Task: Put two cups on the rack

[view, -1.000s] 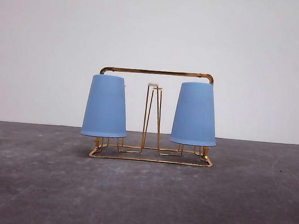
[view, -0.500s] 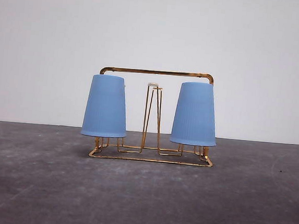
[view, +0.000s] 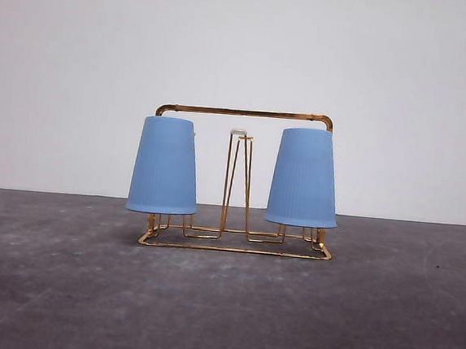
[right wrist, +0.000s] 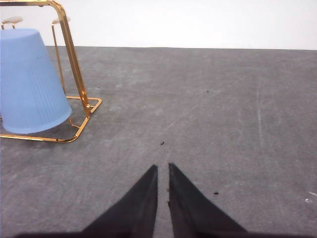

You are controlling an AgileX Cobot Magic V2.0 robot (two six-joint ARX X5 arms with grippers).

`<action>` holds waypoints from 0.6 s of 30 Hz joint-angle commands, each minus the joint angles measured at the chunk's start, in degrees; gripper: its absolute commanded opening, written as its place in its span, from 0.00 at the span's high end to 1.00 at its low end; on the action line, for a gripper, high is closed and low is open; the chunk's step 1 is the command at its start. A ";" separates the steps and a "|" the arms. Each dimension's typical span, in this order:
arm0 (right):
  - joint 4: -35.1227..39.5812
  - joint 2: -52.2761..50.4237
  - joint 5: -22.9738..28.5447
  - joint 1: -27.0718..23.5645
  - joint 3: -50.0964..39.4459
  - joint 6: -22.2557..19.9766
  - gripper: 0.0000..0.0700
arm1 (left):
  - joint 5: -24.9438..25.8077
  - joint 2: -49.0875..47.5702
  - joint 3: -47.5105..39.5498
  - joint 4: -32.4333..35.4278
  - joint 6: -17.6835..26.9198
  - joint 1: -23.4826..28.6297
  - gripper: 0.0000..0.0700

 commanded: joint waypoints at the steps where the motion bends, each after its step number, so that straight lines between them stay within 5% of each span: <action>1: 0.57 0.00 0.02 0.09 -0.09 -0.61 0.95 | 0.09 -0.02 -0.83 0.85 -0.42 -0.02 1.00; 18: 0.57 0.00 0.02 0.09 -0.09 -0.61 0.95 | 0.09 -0.02 -0.83 0.85 -0.42 -0.02 1.00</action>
